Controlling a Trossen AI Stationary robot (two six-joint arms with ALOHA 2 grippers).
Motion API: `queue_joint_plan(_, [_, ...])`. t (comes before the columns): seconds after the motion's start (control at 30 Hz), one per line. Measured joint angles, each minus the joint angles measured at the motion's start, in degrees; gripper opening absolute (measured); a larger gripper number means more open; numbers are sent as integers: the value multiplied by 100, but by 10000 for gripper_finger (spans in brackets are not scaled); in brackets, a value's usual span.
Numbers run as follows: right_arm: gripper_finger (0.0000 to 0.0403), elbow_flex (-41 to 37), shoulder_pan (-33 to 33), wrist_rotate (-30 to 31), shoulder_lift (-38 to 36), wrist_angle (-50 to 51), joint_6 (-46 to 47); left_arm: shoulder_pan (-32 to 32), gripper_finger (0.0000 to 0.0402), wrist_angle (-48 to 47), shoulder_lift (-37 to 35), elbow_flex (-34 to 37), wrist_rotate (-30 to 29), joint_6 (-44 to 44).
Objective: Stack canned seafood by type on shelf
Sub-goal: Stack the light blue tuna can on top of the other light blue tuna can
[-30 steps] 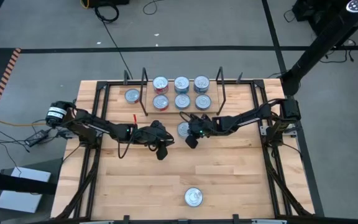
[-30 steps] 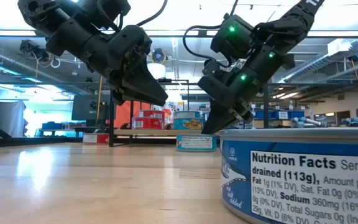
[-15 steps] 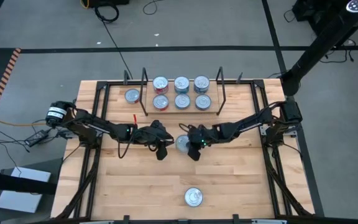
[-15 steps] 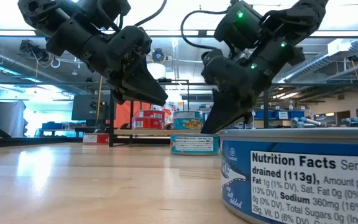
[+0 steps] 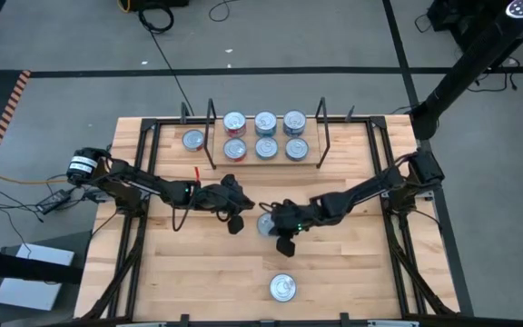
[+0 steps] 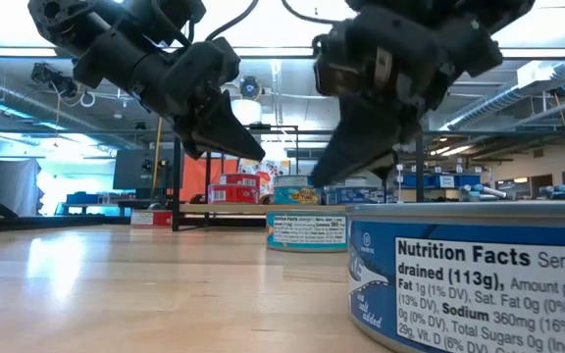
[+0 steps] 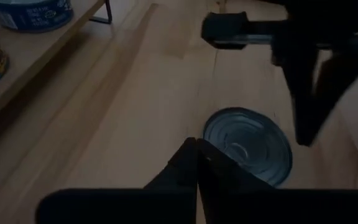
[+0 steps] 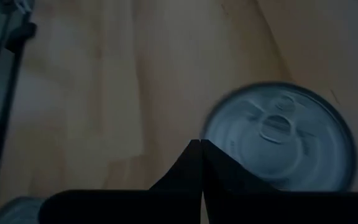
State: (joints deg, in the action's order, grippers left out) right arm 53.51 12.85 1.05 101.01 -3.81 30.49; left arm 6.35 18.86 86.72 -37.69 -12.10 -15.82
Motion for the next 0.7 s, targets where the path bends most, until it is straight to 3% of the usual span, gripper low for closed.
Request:
queue_joint_plan(0.2, [9,268,116,21,-8,104,-3,0,4,592,2,238,0,73])
queue_joint_plan(0.47, [9,658,277,36,-11,789,-10,-2,2,2510,2,1435,2,62])
queue_joint_plan(0.7, [9,844,294,36,-17,1175,-85,-86,1,2599,46,1564,9,166])
